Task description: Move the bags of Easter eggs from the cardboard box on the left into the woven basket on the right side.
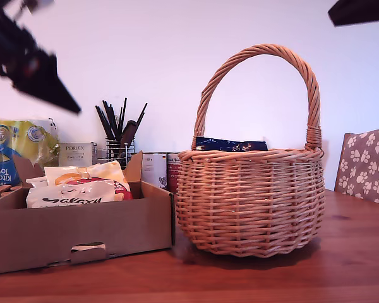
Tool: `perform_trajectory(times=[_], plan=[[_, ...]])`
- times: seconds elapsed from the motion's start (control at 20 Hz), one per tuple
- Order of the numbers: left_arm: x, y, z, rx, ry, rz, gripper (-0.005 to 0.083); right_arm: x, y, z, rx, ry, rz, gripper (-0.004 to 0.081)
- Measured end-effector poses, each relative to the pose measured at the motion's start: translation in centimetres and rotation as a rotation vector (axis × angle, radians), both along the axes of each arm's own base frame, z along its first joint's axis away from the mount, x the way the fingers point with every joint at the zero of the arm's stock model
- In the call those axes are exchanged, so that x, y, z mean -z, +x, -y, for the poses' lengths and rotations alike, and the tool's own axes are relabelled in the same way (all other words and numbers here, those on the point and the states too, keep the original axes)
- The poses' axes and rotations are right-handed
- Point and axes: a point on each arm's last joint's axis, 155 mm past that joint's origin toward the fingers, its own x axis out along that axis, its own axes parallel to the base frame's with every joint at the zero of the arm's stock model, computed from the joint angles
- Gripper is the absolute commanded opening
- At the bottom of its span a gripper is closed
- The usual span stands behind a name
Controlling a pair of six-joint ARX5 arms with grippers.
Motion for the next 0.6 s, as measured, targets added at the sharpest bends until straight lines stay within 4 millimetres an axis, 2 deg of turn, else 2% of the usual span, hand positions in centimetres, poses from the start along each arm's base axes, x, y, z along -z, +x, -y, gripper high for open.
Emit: perform_trajectory(times=[0.15, 0.35, 0.6], plan=[[3.4, 0.4, 0.1, 0.025, 0.033, -0.063, 0.0518, 0.2, 0.2, -0.1, 0.000, -0.005, -0.008, -0.0013], [5.9, 1.3, 1.0, 0.076, 0.060, -0.062, 0.0496, 0.5, 0.3, -0.1, 0.000, -0.010, -0.019, -0.0013], [9.8, 1.1, 2.5, 0.129, 0.094, -0.117, 0.0492, 0.8, 0.7, 0.1, 0.023, -0.025, -0.023, -0.0013]])
